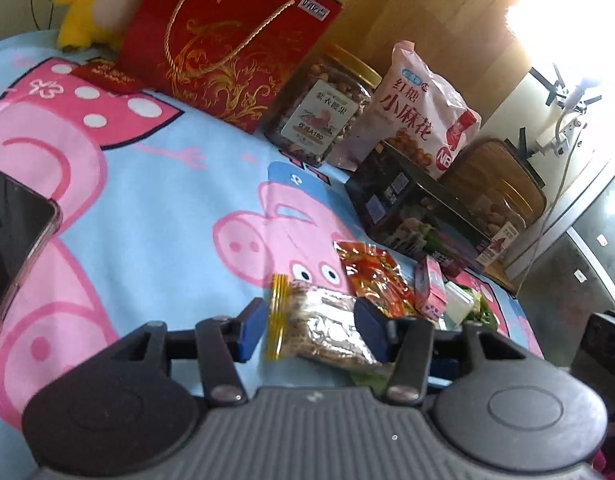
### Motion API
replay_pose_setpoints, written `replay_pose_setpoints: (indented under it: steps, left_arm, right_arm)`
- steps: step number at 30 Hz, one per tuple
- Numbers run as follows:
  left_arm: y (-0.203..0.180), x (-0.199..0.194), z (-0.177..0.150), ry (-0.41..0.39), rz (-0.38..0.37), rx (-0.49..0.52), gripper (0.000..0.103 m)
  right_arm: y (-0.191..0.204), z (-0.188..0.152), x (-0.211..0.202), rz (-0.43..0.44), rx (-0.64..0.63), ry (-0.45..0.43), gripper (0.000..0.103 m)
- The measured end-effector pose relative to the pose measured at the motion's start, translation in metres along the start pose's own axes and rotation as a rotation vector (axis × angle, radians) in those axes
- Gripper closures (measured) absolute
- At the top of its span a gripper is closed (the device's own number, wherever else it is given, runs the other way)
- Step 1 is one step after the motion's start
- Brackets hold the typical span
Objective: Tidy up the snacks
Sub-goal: 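Carry the nut bag into the tin and open the left gripper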
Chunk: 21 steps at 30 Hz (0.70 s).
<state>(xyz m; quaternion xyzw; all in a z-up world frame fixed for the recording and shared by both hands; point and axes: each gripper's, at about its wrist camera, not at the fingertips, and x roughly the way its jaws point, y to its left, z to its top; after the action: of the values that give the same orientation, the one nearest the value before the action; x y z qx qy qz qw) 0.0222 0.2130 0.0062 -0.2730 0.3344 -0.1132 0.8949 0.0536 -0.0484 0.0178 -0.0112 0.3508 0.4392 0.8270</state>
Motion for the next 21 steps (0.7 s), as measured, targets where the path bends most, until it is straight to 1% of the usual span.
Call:
replay_pose_setpoints:
  steps: [2,4,6,9,10,11,12,13,16,19,21]
  left_arm:
    - [-0.002,0.004,0.0,0.014,0.001,0.004,0.047]
    - [-0.005,0.006,-0.001,0.021,-0.015,0.011,0.046]
    - [-0.009,0.009,-0.002,0.026,-0.012,0.023,0.046]
    - [-0.01,0.013,-0.003,0.035,-0.007,0.03,0.047]
    - [-0.01,0.014,-0.003,0.033,-0.004,0.031,0.051]
    - [-0.01,0.014,-0.004,0.035,0.0,0.032,0.055]
    - [-0.01,0.014,-0.004,0.032,0.008,0.034,0.057]
    - [-0.012,0.013,-0.004,0.029,0.015,0.035,0.059]
    - [-0.02,0.014,0.006,0.026,0.002,0.038,0.059]
    - [-0.042,0.018,0.024,-0.006,-0.028,0.099,0.059]
    - [-0.063,0.025,0.039,-0.027,-0.051,0.146,0.059]
  right_arm:
    - [0.004,-0.001,0.003,-0.033,-0.049,-0.001,0.05]
    - [0.007,-0.003,0.004,-0.06,-0.1,-0.006,0.045]
    - [0.011,-0.003,0.01,-0.078,-0.138,0.002,0.045]
    - [0.011,0.0,0.02,-0.071,-0.153,0.014,0.045]
    - [0.011,0.001,0.024,-0.068,-0.149,0.017,0.05]
    - [0.011,0.001,0.026,-0.086,-0.147,0.014,0.053]
    - [0.011,0.002,0.027,-0.1,-0.149,0.011,0.067]
    - [0.011,0.002,0.027,-0.103,-0.148,0.005,0.073]
    - [0.01,0.008,0.016,-0.124,-0.163,-0.057,0.074]
    - [0.003,0.021,-0.001,-0.173,-0.183,-0.139,0.074]
    - [-0.008,0.033,-0.015,-0.223,-0.191,-0.197,0.074]
